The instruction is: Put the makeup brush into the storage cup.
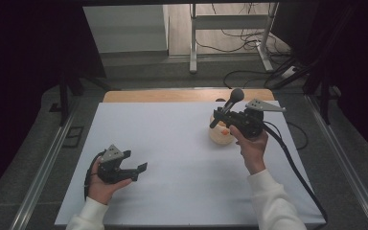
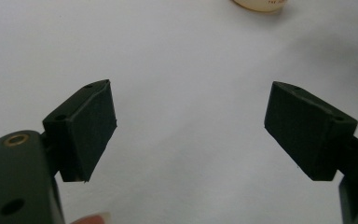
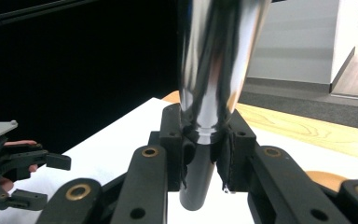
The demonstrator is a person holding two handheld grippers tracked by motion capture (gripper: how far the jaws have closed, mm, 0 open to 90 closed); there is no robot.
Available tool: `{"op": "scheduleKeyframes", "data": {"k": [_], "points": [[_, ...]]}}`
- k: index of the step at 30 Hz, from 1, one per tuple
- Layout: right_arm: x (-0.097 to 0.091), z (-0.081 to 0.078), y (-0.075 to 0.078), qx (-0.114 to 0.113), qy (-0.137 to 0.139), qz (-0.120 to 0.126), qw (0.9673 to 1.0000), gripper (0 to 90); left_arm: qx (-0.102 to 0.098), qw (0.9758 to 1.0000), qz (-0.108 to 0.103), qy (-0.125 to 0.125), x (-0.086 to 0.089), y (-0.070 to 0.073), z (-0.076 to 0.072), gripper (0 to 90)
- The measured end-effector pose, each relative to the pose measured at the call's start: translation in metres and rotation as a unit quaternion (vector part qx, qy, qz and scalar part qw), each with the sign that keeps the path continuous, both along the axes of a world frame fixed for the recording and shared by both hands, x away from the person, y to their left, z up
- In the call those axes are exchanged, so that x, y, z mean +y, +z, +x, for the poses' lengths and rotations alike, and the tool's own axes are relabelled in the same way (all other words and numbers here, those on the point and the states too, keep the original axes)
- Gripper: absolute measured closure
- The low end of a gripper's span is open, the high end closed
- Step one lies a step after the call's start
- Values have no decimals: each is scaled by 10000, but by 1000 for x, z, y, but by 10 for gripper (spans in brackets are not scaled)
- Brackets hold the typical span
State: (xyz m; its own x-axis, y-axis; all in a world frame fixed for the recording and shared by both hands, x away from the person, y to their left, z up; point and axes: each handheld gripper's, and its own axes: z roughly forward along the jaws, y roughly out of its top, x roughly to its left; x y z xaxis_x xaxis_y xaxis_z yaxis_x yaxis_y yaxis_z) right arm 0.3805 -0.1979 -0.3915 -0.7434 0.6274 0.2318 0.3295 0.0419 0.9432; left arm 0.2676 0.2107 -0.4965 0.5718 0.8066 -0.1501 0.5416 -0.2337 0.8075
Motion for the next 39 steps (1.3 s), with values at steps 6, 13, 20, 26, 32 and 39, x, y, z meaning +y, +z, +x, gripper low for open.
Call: {"op": "scheduleKeyframes", "data": {"k": [6,13,20,26,32,39], "points": [[-4,7,-1,-22,-73,-25,10000,741,23,10000,7,-4,0,-1,0,174],[-8,13,-2,-51,-225,-153,9996,740,48,10000,11,-14,0,-1,1,174],[-15,20,-5,-23,-333,-156,9993,740,82,10000,20,-27,0,-1,1,173],[-21,30,-10,61,-463,-177,9988,740,95,10000,0,16,1,-1,1,171],[-24,37,-15,124,-557,-194,9982,740,81,10000,2,54,3,-1,1,171],[-29,44,-23,203,-712,-280,9969,740,80,9999,10,64,3,-1,1,171]]}}
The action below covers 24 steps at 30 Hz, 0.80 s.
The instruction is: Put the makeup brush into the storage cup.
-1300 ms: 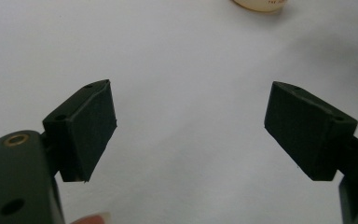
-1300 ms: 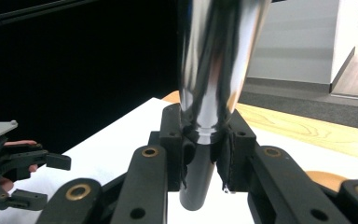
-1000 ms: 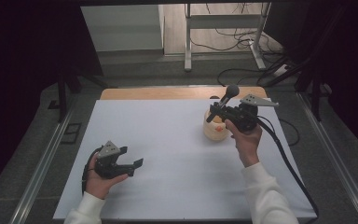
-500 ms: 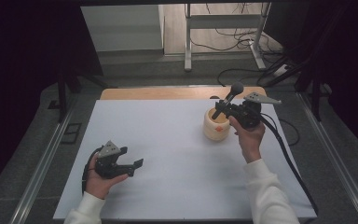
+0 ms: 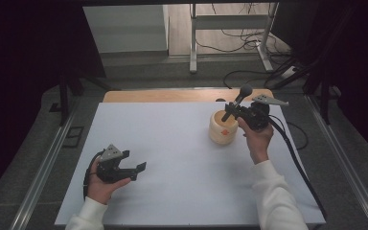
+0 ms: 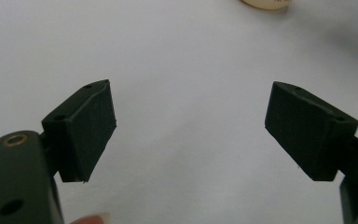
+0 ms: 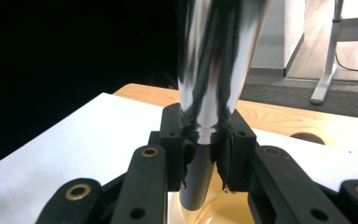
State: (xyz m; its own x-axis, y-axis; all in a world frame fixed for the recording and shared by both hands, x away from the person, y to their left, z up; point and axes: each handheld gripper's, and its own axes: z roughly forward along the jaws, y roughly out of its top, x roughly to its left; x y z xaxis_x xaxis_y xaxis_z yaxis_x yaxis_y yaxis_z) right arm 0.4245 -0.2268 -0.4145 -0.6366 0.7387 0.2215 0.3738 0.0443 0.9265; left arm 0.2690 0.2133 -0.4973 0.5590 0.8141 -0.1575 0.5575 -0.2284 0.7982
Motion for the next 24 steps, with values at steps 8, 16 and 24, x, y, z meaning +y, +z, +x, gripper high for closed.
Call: {"op": "scheduleKeyframes", "data": {"k": [8,16,24], "points": [[-1,5,-3,-18,-30,-46,10000,740,11,10000,22,-27,-1,0,0,171],[4,14,-16,143,-70,-214,9996,739,0,10000,36,-8,-2,0,0,171],[8,18,-25,223,-94,-392,9989,739,-5,10000,43,-20,-2,0,0,170]]}}
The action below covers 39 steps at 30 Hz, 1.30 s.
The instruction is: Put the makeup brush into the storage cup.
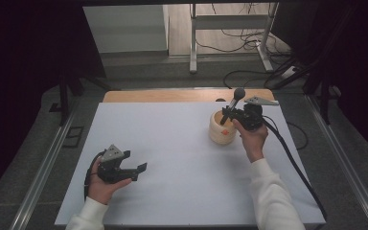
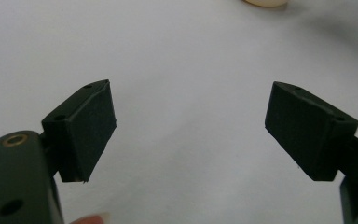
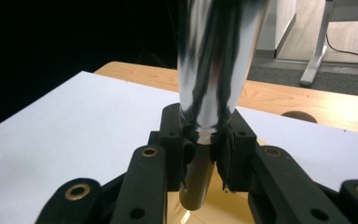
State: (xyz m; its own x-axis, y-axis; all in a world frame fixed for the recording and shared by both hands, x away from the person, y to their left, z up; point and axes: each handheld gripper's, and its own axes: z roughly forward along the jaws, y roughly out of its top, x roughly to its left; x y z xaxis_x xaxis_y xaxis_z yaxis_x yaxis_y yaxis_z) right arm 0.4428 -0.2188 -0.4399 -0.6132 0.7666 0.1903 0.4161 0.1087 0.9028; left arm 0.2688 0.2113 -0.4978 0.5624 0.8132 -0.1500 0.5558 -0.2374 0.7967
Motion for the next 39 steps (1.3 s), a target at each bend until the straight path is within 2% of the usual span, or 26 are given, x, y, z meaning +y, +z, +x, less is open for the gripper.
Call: {"op": "scheduleKeyframes", "data": {"k": [17,18,19,20,21,23,26,30,39], "points": [[6,3,-12,120,-26,-235,9996,726,7,10000,-4,4,0,0,0,171],[6,3,-12,36,-40,-251,9997,652,6,10000,-4,2,0,0,0,171],[6,3,-12,36,-40,-251,9997,652,6,10000,-4,2,0,0,0,171],[6,2,-10,-46,-88,-218,9997,510,6,10000,-3,2,1,0,0,171],[6,2,-10,-46,-88,-218,9997,510,6,10000,-3,2,1,0,0,171],[4,3,-8,-80,-144,-190,9997,359,-4,10000,5,-8,1,0,0,171],[2,2,-5,-167,-318,-249,9990,209,-13,10000,4,-12,1,0,-1,172],[0,1,-1,-247,-294,-235,9990,149,-15,10000,2,-10,1,0,0,172],[-4,0,4,-252,-255,-175,9992,103,-43,10000,-38,9,2,3,-2,172]]}}
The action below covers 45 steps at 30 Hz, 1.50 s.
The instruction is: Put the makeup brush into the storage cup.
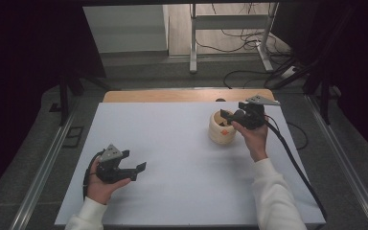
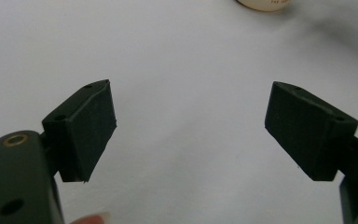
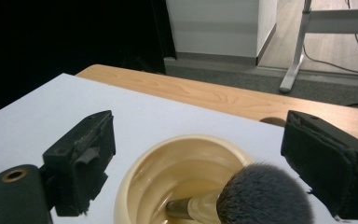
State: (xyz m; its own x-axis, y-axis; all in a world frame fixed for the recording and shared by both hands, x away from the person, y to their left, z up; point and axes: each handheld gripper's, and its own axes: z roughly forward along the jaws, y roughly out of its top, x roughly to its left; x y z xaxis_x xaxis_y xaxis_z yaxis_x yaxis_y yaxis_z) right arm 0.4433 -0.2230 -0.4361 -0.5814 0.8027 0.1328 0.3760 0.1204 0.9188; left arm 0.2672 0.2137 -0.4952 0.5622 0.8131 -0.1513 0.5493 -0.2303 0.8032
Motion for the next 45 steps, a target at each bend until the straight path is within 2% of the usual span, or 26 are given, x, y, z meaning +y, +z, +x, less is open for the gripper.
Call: {"op": "scheduleKeyframes", "data": {"k": [10,13,18,21,26,32,34,35,37,38,45], "points": [[-4,-3,8,-75,88,85,9999,96,65,10000,12,-33,0,-3,-1,170],[-5,-4,12,-71,197,221,9995,96,49,10000,2,-34,0,-2,-2,168],[-4,-13,19,-165,245,138,9995,95,42,10000,-20,-36,1,-1,-1,168],[-4,-21,22,-193,278,-47,9994,91,49,10000,-25,-42,1,-2,0,167],[-3,-36,27,-137,455,7,9989,90,29,10000,4,-87,0,-1,1,165],[-4,-57,28,-113,681,-277,9972,89,6,10000,-2,-73,1,0,1,165],[-7,-65,26,-89,730,-385,9965,89,4,10000,-16,-61,2,0,1,165],[-10,-72,22,-62,772,-537,9956,88,2,10000,-23,-59,2,0,1,165],[-12,-75,20,-50,768,-590,9953,88,6,10000,-25,-72,1,0,0,165],[-20,-83,16,-12,762,-619,9952,89,5,10000,-17,-78,1,0,0,164],[-42,-104,4,86,640,-559,9963,92,26,10000,1,-74,1,-1,0,162]]}}
